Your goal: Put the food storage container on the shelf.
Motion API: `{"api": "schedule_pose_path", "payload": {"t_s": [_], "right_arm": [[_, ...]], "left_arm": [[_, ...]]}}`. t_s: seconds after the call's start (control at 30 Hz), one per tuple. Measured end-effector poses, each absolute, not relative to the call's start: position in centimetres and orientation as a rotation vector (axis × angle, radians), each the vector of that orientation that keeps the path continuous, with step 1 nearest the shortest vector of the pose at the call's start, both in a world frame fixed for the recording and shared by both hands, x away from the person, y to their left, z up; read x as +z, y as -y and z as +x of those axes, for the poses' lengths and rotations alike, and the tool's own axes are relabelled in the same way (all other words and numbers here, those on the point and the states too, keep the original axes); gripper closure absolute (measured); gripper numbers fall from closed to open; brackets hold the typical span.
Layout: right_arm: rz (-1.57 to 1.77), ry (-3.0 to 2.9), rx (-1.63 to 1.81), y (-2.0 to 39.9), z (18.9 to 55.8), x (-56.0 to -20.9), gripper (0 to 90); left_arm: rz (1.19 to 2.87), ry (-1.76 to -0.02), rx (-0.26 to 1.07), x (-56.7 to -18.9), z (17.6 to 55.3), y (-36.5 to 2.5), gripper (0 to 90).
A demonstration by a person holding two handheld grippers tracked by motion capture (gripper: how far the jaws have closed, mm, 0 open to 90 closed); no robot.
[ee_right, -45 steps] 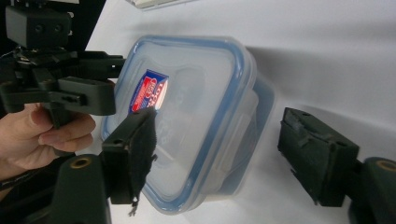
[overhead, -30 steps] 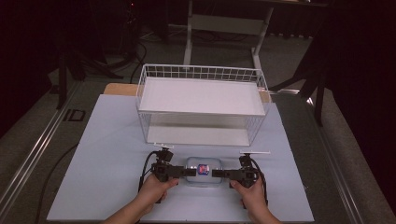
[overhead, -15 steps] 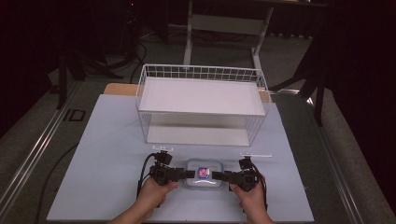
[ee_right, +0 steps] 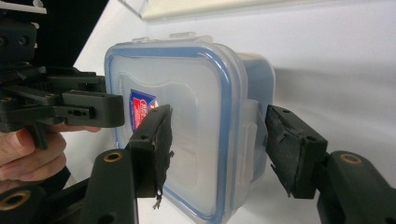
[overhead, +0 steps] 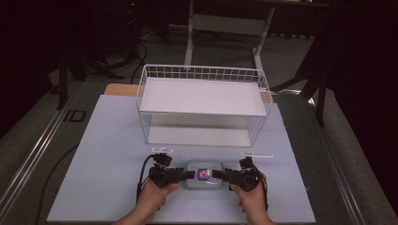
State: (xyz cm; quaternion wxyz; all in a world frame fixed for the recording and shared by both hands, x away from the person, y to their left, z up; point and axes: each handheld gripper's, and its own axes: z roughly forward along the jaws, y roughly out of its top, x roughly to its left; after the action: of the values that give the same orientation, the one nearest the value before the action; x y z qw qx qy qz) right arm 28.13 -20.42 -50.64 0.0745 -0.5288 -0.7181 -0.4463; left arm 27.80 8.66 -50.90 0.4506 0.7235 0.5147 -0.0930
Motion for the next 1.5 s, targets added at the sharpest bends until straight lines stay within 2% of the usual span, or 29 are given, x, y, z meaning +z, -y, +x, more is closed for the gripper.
{"api": "schedule_pose_path", "payload": {"t_s": [0.4, 0.53, 0.97, 1.17, 1.33, 1.5], "right_arm": [[-1.572, 2.201, -1.533, 19.1, 31.8, -46.9, 42.8], [-1.592, 2.177, -1.576, 18.8, 33.1, -46.7, 42.7], [-1.672, 2.141, -1.609, 17.7, 36.6, -48.8, 42.8], [-1.701, 2.098, -1.625, 17.7, 37.5, -49.9, 42.7], [-1.728, 2.065, -1.610, 17.5, 38.0, -50.6, 42.6], [-1.741, 2.049, -1.638, 17.5, 38.6, -51.0, 42.5]], "left_arm": [[1.749, -1.219, -0.128, -47.3, 31.6, -9.8, 49.5], [1.738, -1.223, -0.114, -47.3, 33.0, -10.0, 49.4], [1.741, -1.226, -0.079, -49.2, 37.4, -10.5, 48.1], [1.753, -1.223, -0.032, -49.8, 38.2, -10.5, 47.7], [1.752, -1.238, -0.075, -50.5, 38.8, -10.5, 47.3], [1.759, -1.206, -0.047, -50.8, 39.3, -10.8, 47.3]]}}
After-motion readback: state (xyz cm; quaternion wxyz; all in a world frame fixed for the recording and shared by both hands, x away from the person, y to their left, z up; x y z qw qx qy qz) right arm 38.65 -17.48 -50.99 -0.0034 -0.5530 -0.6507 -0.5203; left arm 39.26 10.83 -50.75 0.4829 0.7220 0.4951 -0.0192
